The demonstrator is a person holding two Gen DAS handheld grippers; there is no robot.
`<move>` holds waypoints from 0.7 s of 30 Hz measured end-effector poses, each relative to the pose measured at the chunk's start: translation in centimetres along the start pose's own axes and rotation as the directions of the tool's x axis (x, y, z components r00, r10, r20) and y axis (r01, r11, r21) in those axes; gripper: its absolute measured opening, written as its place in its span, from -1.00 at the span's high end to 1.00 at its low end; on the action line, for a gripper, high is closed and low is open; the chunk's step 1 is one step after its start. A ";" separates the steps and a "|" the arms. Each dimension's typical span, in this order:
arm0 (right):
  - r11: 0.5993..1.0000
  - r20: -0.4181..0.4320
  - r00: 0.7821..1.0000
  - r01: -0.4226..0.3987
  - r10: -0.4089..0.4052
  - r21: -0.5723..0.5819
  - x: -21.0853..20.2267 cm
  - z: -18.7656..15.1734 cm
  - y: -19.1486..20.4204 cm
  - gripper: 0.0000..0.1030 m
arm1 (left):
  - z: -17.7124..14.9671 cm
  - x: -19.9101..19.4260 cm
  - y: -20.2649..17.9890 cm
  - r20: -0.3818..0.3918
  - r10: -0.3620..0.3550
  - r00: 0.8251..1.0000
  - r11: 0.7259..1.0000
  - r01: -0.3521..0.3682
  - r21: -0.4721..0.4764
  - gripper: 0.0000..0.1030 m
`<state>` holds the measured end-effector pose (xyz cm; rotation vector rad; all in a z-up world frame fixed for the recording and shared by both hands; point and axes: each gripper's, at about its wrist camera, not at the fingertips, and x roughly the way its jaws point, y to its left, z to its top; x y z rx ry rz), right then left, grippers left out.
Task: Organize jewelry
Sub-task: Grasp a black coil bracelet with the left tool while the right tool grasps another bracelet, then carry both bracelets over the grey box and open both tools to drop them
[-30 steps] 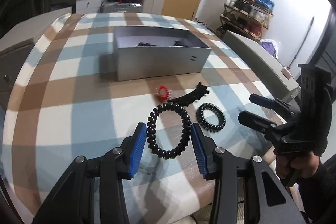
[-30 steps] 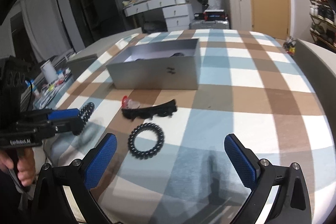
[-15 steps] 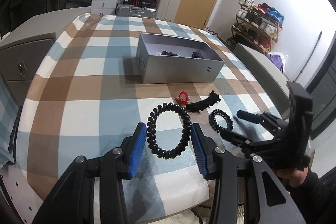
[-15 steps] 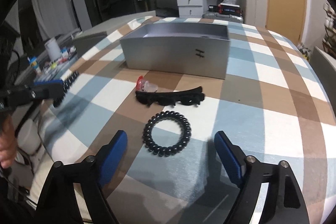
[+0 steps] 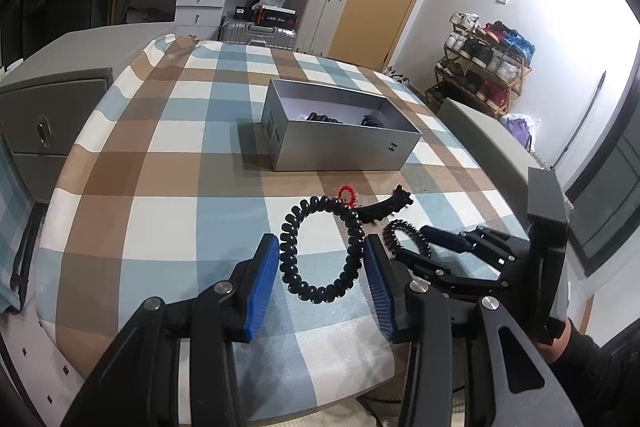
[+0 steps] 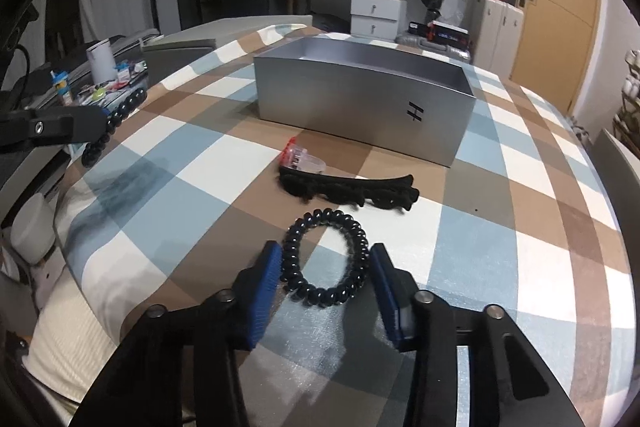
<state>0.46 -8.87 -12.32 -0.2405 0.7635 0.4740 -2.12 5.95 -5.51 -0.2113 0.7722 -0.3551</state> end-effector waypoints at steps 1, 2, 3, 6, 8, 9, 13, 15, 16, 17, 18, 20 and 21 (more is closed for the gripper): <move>1.000 0.004 1.000 -0.004 0.004 0.004 -0.1 -0.1 0.0 0.32 | 0.1 0.0 -0.1 0.000 0.000 1.000 1.000 0.000 0.002 0.27; 1.000 0.006 1.000 -0.003 0.003 0.006 -0.1 -0.1 -0.1 0.35 | 0.1 -0.1 -0.1 0.003 0.004 1.000 1.000 -0.004 0.004 0.27; 1.000 0.007 1.000 -0.004 0.004 0.010 -0.1 -0.1 -0.2 0.36 | 0.2 -0.1 -0.2 0.005 0.005 1.000 1.000 -0.005 0.008 0.27; 0.998 0.021 0.999 -0.036 0.035 0.057 -0.4 -0.3 -1.0 0.37 | 0.4 0.0 -0.3 0.007 0.008 1.000 1.000 -0.008 0.010 0.27; 0.993 0.042 0.997 -0.073 0.069 0.088 -0.7 -0.3 -1.6 0.37 | 0.6 0.2 -0.2 0.004 0.001 1.000 1.000 -0.001 0.006 0.27; 0.990 0.058 0.994 -0.096 0.090 0.102 -1.0 -0.3 -1.9 0.37 | 0.6 0.2 -0.2 0.003 -0.008 1.000 1.000 0.008 0.002 0.27; 0.982 0.116 0.986 -0.137 0.122 0.131 -2.0 -0.3 -2.6 0.36 | 1.1 0.9 -0.6 -0.017 -0.014 1.000 1.000 0.014 0.012 0.27; 0.975 0.146 0.979 -0.165 0.143 0.151 -2.6 -0.1 -3.2 0.36 | 1.5 1.3 -1.0 -0.019 -0.015 1.000 1.000 0.015 0.020 0.27; 0.972 0.157 0.976 -0.175 0.151 0.157 -2.8 -0.1 -3.4 0.36 | 1.7 1.6 -1.3 -0.020 -0.013 1.000 1.000 0.013 0.026 0.27; 0.968 0.171 0.972 -0.190 0.162 0.164 -3.0 0.1 -3.7 0.36 | 1.9 1.8 -1.5 -0.021 -0.011 1.000 0.999 0.012 0.031 0.27; 0.963 0.188 0.966 -0.208 0.176 0.169 -3.3 0.3 -4.0 0.36 | 2.2 2.0 -1.6 -0.021 -0.013 1.000 0.999 0.014 0.037 0.27; 0.955 0.209 0.956 -0.241 0.203 0.171 -3.4 0.6 -4.5 0.36 | 2.6 2.4 -2.0 -0.025 -0.013 1.000 0.999 0.014 0.047 0.27; 0.949 0.224 0.949 -0.262 0.220 0.178 -3.4 0.9 -4.9 0.36 | 2.8 2.6 -2.2 -0.028 -0.012 1.000 0.998 0.014 0.054 0.27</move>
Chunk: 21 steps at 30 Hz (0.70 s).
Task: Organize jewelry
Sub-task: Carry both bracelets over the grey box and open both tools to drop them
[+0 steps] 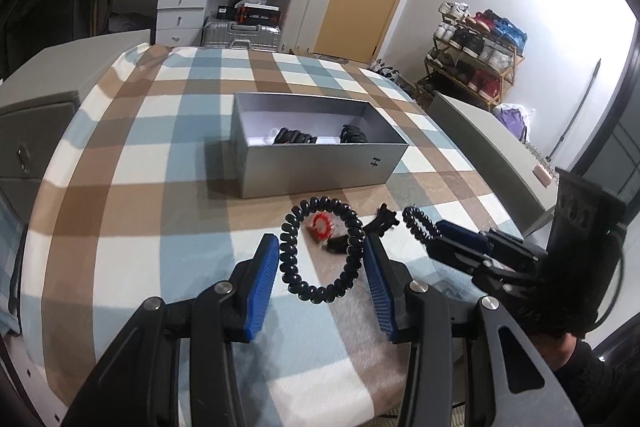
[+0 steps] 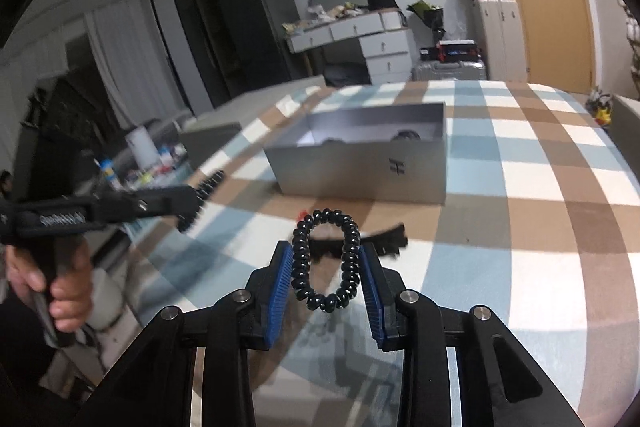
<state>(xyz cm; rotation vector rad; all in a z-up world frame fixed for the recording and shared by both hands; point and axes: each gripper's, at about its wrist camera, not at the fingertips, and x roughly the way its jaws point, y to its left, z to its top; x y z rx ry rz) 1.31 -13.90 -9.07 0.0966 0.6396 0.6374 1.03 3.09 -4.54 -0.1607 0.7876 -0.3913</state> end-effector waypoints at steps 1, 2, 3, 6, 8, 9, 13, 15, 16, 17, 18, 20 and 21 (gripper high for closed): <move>1.000 0.014 1.000 -0.018 0.018 0.017 0.0 0.4 -0.3 0.36 | 0.3 0.2 -0.2 -0.002 0.002 1.000 1.000 -0.002 0.012 0.27; 0.998 0.031 0.999 -0.041 0.040 0.041 0.0 0.9 -0.8 0.36 | 0.5 0.4 -0.3 -0.003 0.008 1.000 1.000 -0.007 0.021 0.27; 0.997 0.043 0.997 -0.059 0.057 0.059 0.0 1.3 -1.2 0.36 | 0.8 0.6 -0.4 -0.004 0.014 1.000 1.000 -0.014 0.027 0.27; 0.991 0.074 0.993 -0.098 0.092 0.086 0.0 2.4 -2.0 0.36 | 1.6 1.1 -0.2 0.000 0.009 1.000 1.000 -0.009 0.020 0.27; 0.990 0.091 0.991 -0.111 0.103 0.086 -0.1 3.4 -2.4 0.36 | 2.2 1.3 -0.2 0.010 0.009 1.000 1.000 -0.009 0.017 0.27; 0.989 0.100 0.989 -0.118 0.109 0.085 -0.1 3.9 -2.6 0.36 | 2.6 1.3 -0.2 0.018 0.009 1.000 1.000 -0.009 0.015 0.27; 0.985 0.126 0.982 -0.150 0.139 0.084 -0.2 5.5 -3.2 0.36 | 4.0 1.7 -0.2 0.035 0.007 0.999 1.000 -0.007 0.024 0.27; 0.985 0.135 0.981 -0.154 0.143 0.075 0.0 6.4 -3.3 0.36 | 4.7 1.9 -0.3 0.045 -0.004 0.999 1.000 0.003 0.031 0.27; 0.986 0.135 0.981 -0.151 0.141 0.068 0.1 6.8 -3.3 0.36 | 5.1 1.9 -0.3 0.053 -0.013 0.999 0.999 0.011 0.035 0.27; 0.987 0.137 0.980 -0.150 0.141 0.062 0.3 7.3 -3.4 0.36 | 5.4 2.1 -0.4 0.056 -0.019 0.998 0.999 0.016 0.042 0.27; 0.986 0.137 0.980 -0.156 0.147 0.058 0.6 7.8 -3.5 0.36 | 5.8 2.2 -0.5 0.060 -0.019 0.998 0.999 0.016 0.051 0.27; 0.984 0.136 0.978 -0.166 0.157 0.057 1.2 8.8 -3.7 0.36 | 6.5 2.6 -0.6 0.066 -0.021 0.998 0.998 0.017 0.065 0.27; 0.984 0.136 0.978 -0.169 0.160 0.055 1.3 9.1 -3.8 0.36 | 6.8 2.8 -0.7 0.066 -0.024 0.998 0.997 0.019 0.071 0.27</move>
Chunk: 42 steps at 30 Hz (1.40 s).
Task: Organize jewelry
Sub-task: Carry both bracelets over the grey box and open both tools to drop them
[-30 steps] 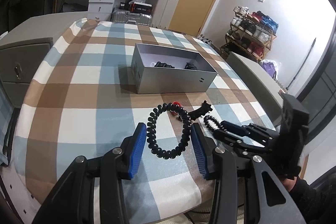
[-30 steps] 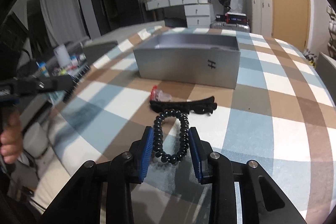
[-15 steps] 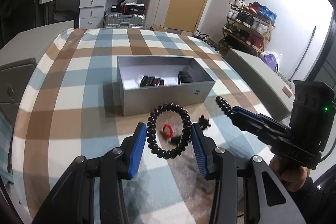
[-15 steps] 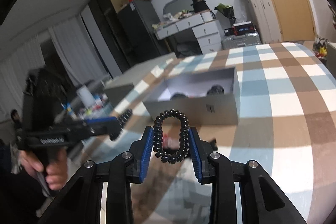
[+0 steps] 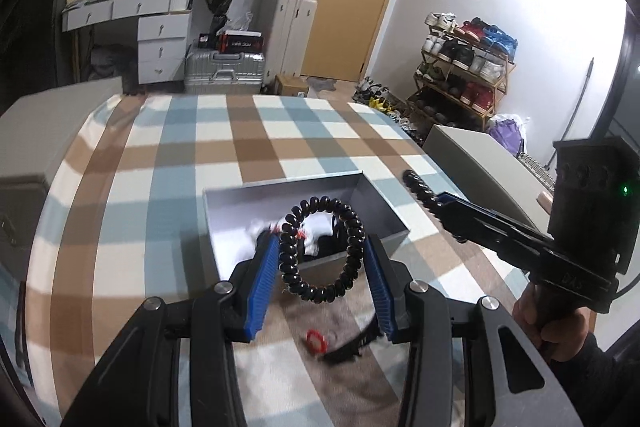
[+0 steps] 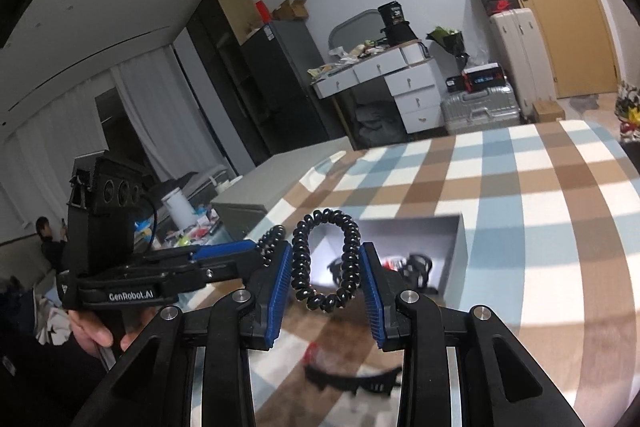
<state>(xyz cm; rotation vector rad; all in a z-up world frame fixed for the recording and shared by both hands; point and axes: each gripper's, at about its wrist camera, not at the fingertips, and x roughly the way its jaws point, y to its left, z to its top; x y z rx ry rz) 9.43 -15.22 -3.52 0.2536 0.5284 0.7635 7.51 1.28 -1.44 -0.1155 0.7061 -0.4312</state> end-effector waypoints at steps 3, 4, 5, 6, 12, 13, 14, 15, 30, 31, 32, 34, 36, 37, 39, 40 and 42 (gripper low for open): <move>1.000 0.003 1.000 -0.001 0.001 -0.028 1.0 1.3 -0.2 0.36 | 0.9 1.0 0.2 -0.001 -0.005 1.000 1.000 0.005 0.006 0.27; 0.999 0.003 1.000 -0.001 0.002 -0.032 1.2 1.6 -0.2 0.36 | 1.2 1.5 0.3 -0.009 -0.013 1.000 1.000 0.013 0.004 0.27; 0.999 0.002 1.000 -0.003 0.003 -0.034 1.5 1.9 -0.4 0.36 | 1.4 1.8 0.4 -0.012 -0.018 1.000 1.000 0.018 0.004 0.27; 0.999 -0.001 1.000 -0.003 0.003 -0.034 1.8 2.1 -0.6 0.36 | 1.5 2.2 0.5 -0.016 -0.022 1.000 1.000 0.022 0.006 0.27; 0.999 -0.047 0.999 0.016 -0.018 -0.050 4.1 2.7 -1.5 0.36 | 2.0 4.2 1.1 -0.051 -0.038 0.998 0.999 0.038 0.010 0.27; 0.998 -0.058 0.998 0.022 -0.025 -0.052 4.5 2.7 -1.7 0.36 | 1.9 4.6 1.3 -0.058 -0.040 0.997 0.999 0.040 0.006 0.27; 0.998 -0.069 0.997 0.025 -0.029 -0.053 4.9 2.6 -1.8 0.36 | 2.0 4.9 1.4 -0.065 -0.043 0.997 0.999 0.044 0.004 0.27; 0.998 -0.080 0.996 0.028 -0.032 -0.051 5.2 2.4 -2.0 0.36 | 1.9 5.1 1.5 -0.072 -0.045 0.996 0.999 0.045 0.000 0.27; 0.998 -0.165 0.984 0.066 -0.069 -0.021 7.4 1.1 -4.0 0.31 | 1.7 6.9 2.2 -0.121 -0.069 0.990 0.998 0.067 -0.017 0.27; 0.997 -0.166 0.984 0.068 -0.071 -0.024 7.4 1.2 -3.9 0.29 | 1.7 6.9 2.2 -0.122 -0.072 0.990 0.997 0.070 -0.018 0.26; 0.997 -0.166 0.983 0.071 -0.075 -0.028 7.5 1.2 -3.8 0.23 | 1.7 6.9 2.2 -0.122 -0.072 0.990 0.997 0.070 -0.017 0.24; 0.996 -0.166 0.983 0.081 -0.085 -0.030 7.6 1.3 -3.8 0.15 | 1.8 6.8 2.1 -0.120 -0.059 0.991 0.998 0.059 -0.010 0.15; 0.995 -0.165 0.981 0.092 -0.097 -0.033 7.7 1.3 -3.7 0.09 | 1.8 6.7 1.9 -0.112 -0.053 0.992 0.999 0.054 0.003 0.14; 0.995 -0.168 0.981 0.091 -0.095 -0.031 7.7 1.3 -3.7 0.06 | 1.8 6.6 1.9 -0.111 -0.049 0.993 0.999 0.050 0.009 0.08; 0.995 -0.152 0.983 0.096 -0.098 -0.021 7.1 1.4 -3.7 -0.19 | 1.7 6.3 1.7 -0.102 -0.021 0.995 0.999 0.024 0.022 -0.22; 0.995 -0.142 0.985 0.100 -0.101 -0.015 6.8 1.4 -3.7 -0.34 | 1.7 6.0 1.7 -0.092 -0.014 0.996 1.000 0.016 0.021 -0.33; 0.995 -0.118 0.988 0.103 -0.103 -0.005 6.0 1.6 -3.7 -0.35 | 1.7 5.7 1.8 -0.078 -0.011 0.997 1.000 0.013 0.017 -0.33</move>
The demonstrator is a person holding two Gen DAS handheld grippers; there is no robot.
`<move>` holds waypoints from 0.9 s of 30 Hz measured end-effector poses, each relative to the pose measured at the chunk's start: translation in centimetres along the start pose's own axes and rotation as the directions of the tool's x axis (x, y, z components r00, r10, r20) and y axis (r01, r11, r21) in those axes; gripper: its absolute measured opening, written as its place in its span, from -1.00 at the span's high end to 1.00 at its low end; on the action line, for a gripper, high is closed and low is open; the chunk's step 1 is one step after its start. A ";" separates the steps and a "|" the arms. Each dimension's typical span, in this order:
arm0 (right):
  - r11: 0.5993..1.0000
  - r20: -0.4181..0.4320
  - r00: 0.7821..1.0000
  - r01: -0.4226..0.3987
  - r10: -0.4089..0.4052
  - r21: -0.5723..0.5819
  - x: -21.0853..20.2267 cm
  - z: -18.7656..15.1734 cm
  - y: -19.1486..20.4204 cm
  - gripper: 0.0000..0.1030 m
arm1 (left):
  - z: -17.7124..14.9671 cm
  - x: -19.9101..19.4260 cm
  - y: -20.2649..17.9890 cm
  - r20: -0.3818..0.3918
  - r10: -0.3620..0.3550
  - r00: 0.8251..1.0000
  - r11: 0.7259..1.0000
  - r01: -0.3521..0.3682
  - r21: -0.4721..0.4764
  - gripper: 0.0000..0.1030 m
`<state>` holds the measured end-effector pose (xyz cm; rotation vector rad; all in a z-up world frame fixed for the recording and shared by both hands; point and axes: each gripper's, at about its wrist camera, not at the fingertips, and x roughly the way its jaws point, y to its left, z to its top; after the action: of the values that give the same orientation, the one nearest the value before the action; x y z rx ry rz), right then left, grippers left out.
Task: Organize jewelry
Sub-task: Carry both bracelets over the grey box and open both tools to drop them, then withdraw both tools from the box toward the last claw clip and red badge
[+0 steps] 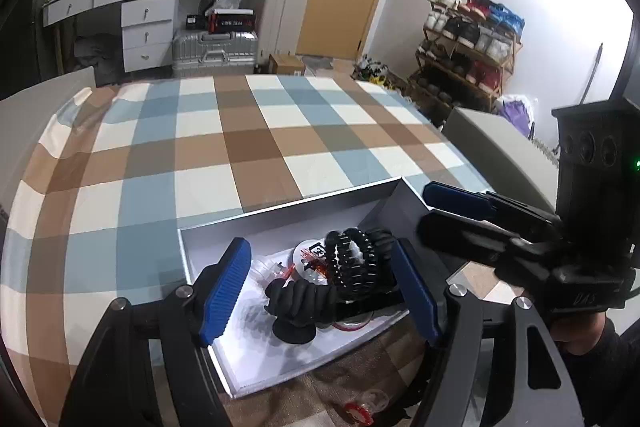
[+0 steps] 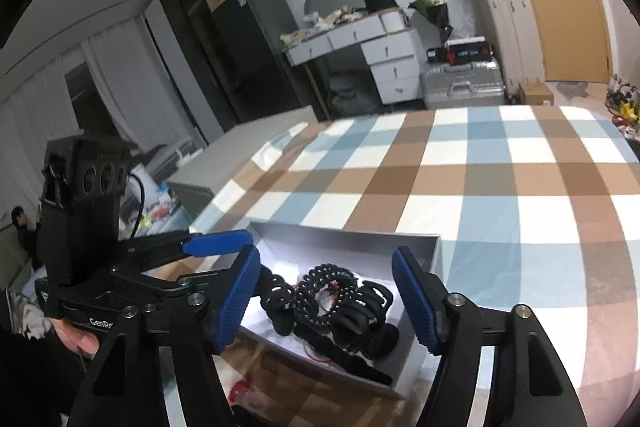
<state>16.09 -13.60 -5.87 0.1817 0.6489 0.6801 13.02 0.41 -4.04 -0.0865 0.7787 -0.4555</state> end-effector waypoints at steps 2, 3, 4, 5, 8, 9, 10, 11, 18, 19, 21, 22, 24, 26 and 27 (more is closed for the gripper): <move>1.000 0.014 1.000 0.011 -0.011 0.007 -0.8 0.0 0.0 -0.39 | 0.0 -0.5 0.0 0.007 0.022 1.000 1.000 -0.022 -0.002 -0.33; 1.000 0.023 1.000 0.017 -0.017 0.009 -1.3 0.0 0.1 -0.41 | 0.0 -0.7 0.0 0.013 0.034 0.999 0.999 -0.034 -0.007 -0.33; 1.000 0.031 0.999 0.022 -0.022 0.010 -1.6 0.1 0.2 -0.43 | -0.1 -1.1 0.0 0.023 0.045 0.999 0.999 -0.045 -0.009 -0.33; 1.000 0.039 0.999 0.025 -0.025 0.009 -2.0 0.1 0.3 -0.49 | -0.1 -1.3 0.0 0.026 0.051 0.998 0.999 -0.050 -0.010 -0.34; 0.999 0.064 0.997 0.038 -0.038 0.003 -3.4 0.0 0.9 -0.61 | -0.3 -2.0 -0.1 0.042 0.085 0.995 0.996 -0.085 -0.009 -0.39; 0.999 0.068 0.997 0.040 -0.040 0.002 -3.6 0.0 1.0 -0.64 | -0.4 -2.4 -0.2 0.050 0.095 0.994 0.995 -0.095 -0.008 -0.41; 0.999 0.073 0.996 0.045 -0.045 0.001 -4.0 -0.1 1.2 -0.70 | -0.5 -2.7 -0.3 0.058 0.102 0.993 0.995 -0.102 -0.008 -0.44; 0.999 0.078 0.996 0.050 -0.050 0.000 -4.3 -0.2 1.4 -0.74 | -0.6 -2.8 -0.3 0.065 0.104 0.992 0.995 -0.104 -0.008 -0.45; 0.995 0.114 0.989 0.095 -0.093 -0.015 -6.2 -1.3 3.1 -0.94 | -1.4 -4.7 -0.3 0.110 0.136 0.985 0.990 -0.133 -0.040 -0.59; 0.994 0.126 0.987 0.107 -0.103 -0.022 -6.6 -1.5 3.4 -0.98 | -1.5 -5.0 -0.3 0.116 0.154 0.981 0.988 -0.150 -0.041 -0.60; 0.993 0.142 0.984 0.116 -0.110 -0.031 -7.3 -1.8 3.9 -1.00 | -1.7 -5.4 -0.4 0.123 0.178 0.976 0.984 -0.174 -0.044 -0.60; 0.992 0.147 0.983 0.121 -0.114 -0.037 -7.5 -2.0 4.2 -1.00 | -1.8 -5.6 -0.4 0.128 0.190 0.973 0.982 -0.185 -0.048 -0.61; 0.990 0.154 0.980 0.135 -0.127 -0.045 -7.9 -2.3 4.8 -1.00 | -2.2 -5.9 -0.4 0.135 0.213 0.968 0.977 -0.207 -0.057 -0.62; 0.988 0.157 0.979 0.143 -0.133 -0.053 -8.3 -2.5 5.3 -1.00 | -2.7 -6.3 -0.4 0.147 0.234 0.961 0.972 -0.227 -0.065 -0.70; 0.987 0.161 0.977 0.148 -0.137 -0.056 -8.5 -2.8 5.5 -1.00 | -3.0 -6.5 -0.5 0.152 0.243 0.958 0.969 -0.235 -0.068 -0.75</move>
<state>6.43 -14.92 -1.88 0.1235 0.4823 0.5424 6.74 3.05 -1.73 -0.0727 0.6331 -0.1959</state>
